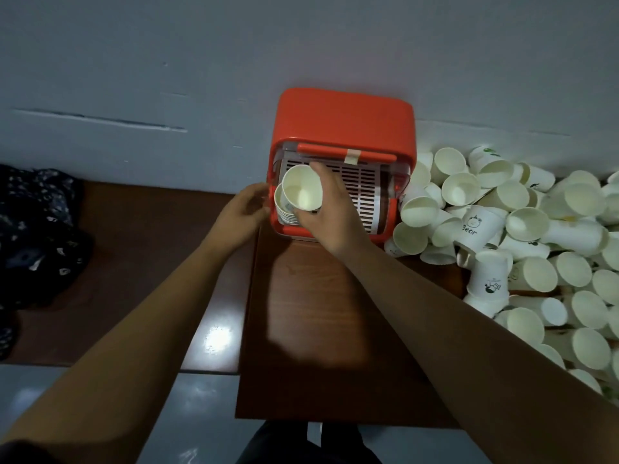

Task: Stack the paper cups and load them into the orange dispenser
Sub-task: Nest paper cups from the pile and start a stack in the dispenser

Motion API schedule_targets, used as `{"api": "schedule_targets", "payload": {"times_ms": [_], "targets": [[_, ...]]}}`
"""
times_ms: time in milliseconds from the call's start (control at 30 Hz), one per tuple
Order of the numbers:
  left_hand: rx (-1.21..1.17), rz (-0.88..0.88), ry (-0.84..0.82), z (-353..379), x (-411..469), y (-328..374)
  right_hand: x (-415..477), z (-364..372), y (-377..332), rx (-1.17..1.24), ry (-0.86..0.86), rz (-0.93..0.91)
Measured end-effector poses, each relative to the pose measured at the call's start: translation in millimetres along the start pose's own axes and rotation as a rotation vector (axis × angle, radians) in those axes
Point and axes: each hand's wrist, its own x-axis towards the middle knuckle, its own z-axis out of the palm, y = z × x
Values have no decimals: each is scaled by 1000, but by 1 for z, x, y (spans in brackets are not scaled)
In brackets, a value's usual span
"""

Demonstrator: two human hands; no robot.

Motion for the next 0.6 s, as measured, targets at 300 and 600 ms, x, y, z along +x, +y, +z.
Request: {"api": "schedule_targets", "payload": {"times_ms": [300,600], "targets": [[28,129,-80,-3,7,-7,3,25,19,-98,-165,152],[142,88,46,6,5,-4,-1,8,12,-104,-169,298]]}}
